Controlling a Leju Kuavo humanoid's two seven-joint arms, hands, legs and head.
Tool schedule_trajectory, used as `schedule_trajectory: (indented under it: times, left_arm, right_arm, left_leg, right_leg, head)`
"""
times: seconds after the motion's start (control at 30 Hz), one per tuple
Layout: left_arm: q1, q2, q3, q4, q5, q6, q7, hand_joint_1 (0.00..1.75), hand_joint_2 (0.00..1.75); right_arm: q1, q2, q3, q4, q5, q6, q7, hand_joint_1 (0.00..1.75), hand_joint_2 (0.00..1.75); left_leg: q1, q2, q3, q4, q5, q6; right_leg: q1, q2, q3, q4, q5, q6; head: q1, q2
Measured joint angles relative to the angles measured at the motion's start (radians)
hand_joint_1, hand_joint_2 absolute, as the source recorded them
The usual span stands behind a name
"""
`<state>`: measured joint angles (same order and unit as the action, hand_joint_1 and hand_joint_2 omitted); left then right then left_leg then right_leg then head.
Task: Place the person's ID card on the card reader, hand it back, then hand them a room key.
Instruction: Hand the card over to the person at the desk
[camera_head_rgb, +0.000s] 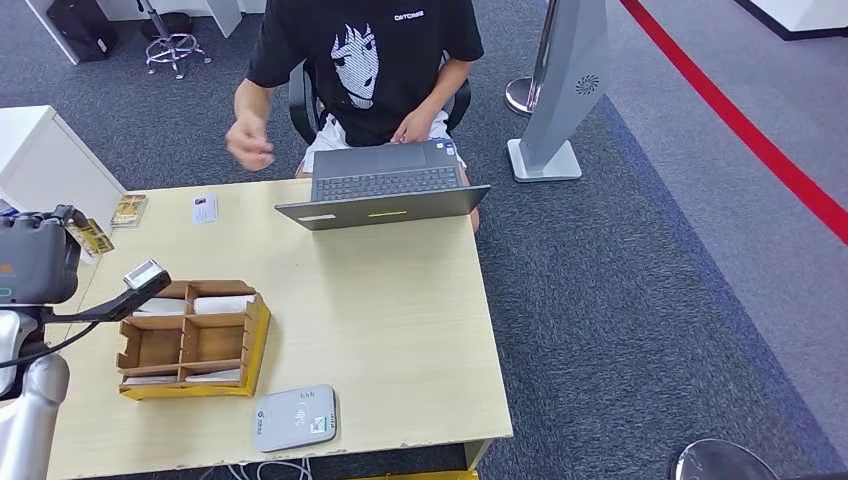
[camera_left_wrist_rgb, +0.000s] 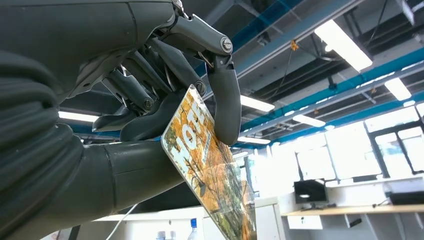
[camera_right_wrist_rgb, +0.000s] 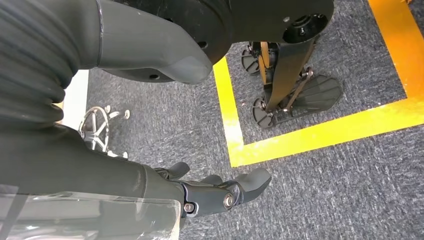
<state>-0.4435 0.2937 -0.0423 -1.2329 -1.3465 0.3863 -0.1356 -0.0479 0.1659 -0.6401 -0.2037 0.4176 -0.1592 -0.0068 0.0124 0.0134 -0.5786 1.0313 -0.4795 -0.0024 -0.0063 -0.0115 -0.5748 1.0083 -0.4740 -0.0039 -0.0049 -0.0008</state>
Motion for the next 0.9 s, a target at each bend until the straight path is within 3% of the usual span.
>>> schedule_trajectory:
  times: [0.17,0.37,0.4,0.43,0.53,0.57,0.7,0.9]
  left_arm:
    - [-0.073,0.000,-0.018,0.095,-0.004,-0.009,0.013,1.75,1.75]
    - [-0.091,0.004,-0.020,0.156,0.011,0.000,0.014,1.75,1.75]
    - [-0.092,0.005,-0.020,0.162,0.011,0.001,0.013,1.67,1.75]
    - [-0.092,0.006,-0.020,0.168,0.013,0.001,0.013,1.42,1.75]
    - [-0.091,0.010,-0.020,0.182,0.027,0.003,0.012,0.19,1.75]
    - [-0.089,0.013,-0.020,0.185,0.036,0.006,0.012,0.00,1.75]
    - [-0.060,0.022,-0.019,0.176,0.089,0.033,-0.010,0.00,1.75]
    - [0.048,0.031,-0.011,0.078,0.139,0.071,-0.034,0.00,1.75]
  right_arm:
    - [0.000,0.000,0.000,0.000,0.004,0.003,0.001,0.00,1.75]
    - [0.000,0.000,0.000,0.000,0.005,0.010,0.001,0.00,1.75]
    - [0.000,0.000,0.000,0.000,0.005,0.011,0.001,0.00,1.75]
    - [0.000,0.000,0.000,0.000,0.005,0.011,0.001,0.00,1.75]
    - [0.000,0.000,0.000,0.000,0.005,0.012,0.004,0.00,1.75]
    - [0.000,0.000,0.000,0.000,0.005,0.012,0.005,0.00,1.75]
    - [0.001,0.000,-0.004,0.000,0.004,0.010,0.006,0.00,1.75]
    - [0.002,0.000,-0.015,0.000,0.003,0.001,0.006,0.00,1.75]
  left_leg:
    - [0.000,0.000,0.000,0.000,0.000,0.000]
    - [0.000,0.001,0.000,0.000,0.000,0.000]
    - [0.000,0.002,0.000,0.000,0.000,0.000]
    - [0.000,0.002,-0.001,0.000,0.000,0.000]
    - [0.000,0.003,-0.001,0.000,0.000,0.000]
    - [0.000,0.003,-0.001,0.000,0.000,0.000]
    - [0.000,0.003,-0.001,0.000,0.000,0.000]
    - [0.000,0.003,-0.002,0.000,-0.001,0.000]
  right_leg:
    - [0.000,0.001,-0.001,0.000,0.000,0.000]
    - [0.000,0.002,-0.001,0.000,0.000,0.000]
    - [0.000,0.002,-0.001,0.000,0.000,0.000]
    - [0.000,0.003,-0.001,0.000,0.000,0.000]
    - [0.000,0.003,-0.002,0.000,0.000,0.000]
    - [0.000,0.003,-0.002,0.000,0.000,0.000]
    - [0.000,0.003,-0.001,0.000,0.000,0.000]
    - [0.000,0.003,-0.002,0.000,-0.001,0.000]
  head:
    - [0.000,0.000]
    - [0.000,0.000]
    - [0.000,0.000]
    - [0.000,0.000]
    - [0.000,0.000]
    - [0.000,0.000]
    - [0.000,0.000]
    - [0.000,0.000]
